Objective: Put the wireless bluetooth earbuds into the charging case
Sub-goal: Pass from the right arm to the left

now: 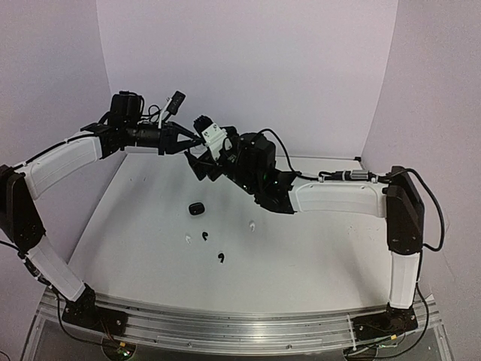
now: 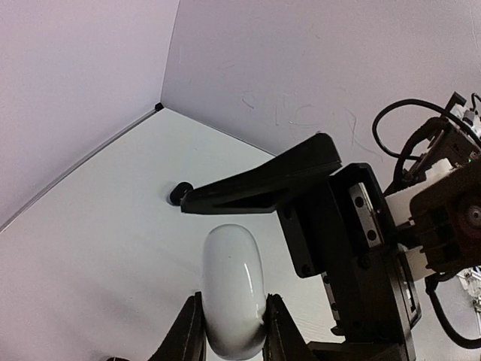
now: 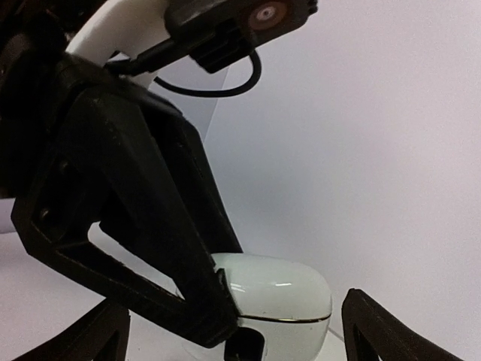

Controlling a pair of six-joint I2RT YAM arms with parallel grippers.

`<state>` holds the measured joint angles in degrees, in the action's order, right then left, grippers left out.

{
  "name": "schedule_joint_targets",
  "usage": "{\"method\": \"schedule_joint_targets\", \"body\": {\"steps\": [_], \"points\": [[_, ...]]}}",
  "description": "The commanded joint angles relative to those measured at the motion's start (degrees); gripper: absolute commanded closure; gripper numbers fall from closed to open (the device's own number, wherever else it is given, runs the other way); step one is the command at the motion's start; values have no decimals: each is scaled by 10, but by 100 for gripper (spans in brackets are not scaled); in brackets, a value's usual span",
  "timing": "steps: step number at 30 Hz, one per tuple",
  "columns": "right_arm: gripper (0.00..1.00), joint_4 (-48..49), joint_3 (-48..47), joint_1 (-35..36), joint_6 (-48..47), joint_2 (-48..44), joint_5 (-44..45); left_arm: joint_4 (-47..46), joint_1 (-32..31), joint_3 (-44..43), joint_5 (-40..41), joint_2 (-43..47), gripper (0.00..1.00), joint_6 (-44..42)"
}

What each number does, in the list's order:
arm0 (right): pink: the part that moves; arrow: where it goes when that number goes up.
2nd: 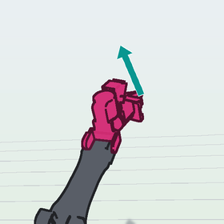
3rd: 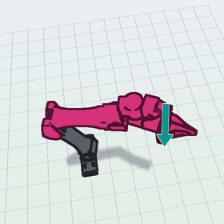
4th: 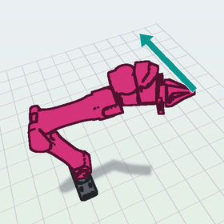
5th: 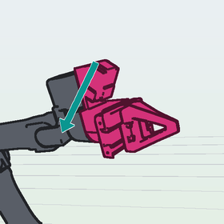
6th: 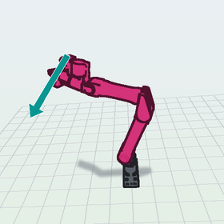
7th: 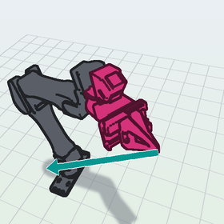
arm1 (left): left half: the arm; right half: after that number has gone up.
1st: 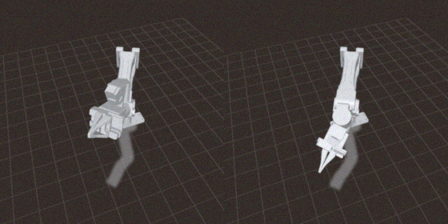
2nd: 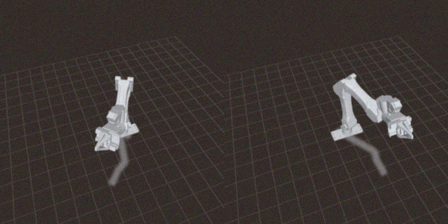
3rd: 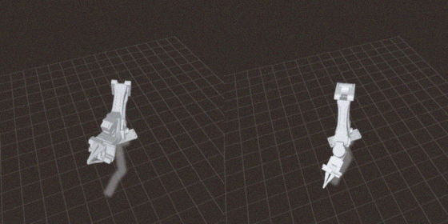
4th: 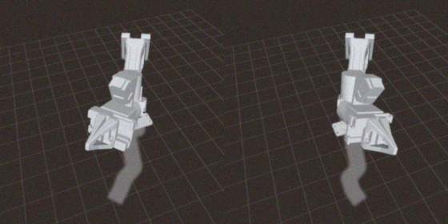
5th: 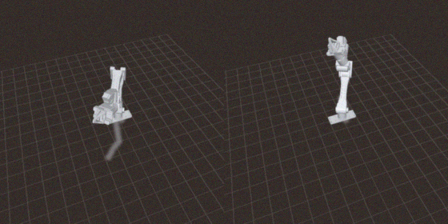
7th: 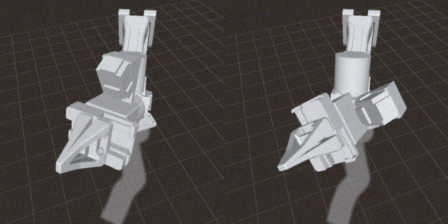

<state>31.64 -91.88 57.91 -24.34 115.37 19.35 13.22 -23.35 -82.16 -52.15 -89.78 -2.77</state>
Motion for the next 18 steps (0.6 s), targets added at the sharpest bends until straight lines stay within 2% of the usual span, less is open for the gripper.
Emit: {"method": "schedule_joint_targets", "body": {"steps": [1,5,7,9,11,12,15,18], "points": [[2,-83,-7,-6,37,-55,-26,21,7,-1,-22,16,100,-90],[2,-221,-7,-48,100,-120,-214,78,15,-13,-37,14,100,-215],[2,-308,-28,-81,143,-129,-324,135,14,-26,-59,11,100,-297],[4,-367,-46,-101,167,-131,-386,204,15,-47,-82,4,100,-401],[15,-411,-68,-102,162,-123,-396,263,15,-64,-97,-5,100,-451],[26,-443,-91,-102,160,-110,-399,286,14,-76,-106,-11,100,-475],[43,-487,-129,-99,154,-85,-389,316,11,-88,-117,-12,100,-487],[43,-489,-138,-93,144,-77,-397,312,8,-88,-120,-11,100,-470]]}}
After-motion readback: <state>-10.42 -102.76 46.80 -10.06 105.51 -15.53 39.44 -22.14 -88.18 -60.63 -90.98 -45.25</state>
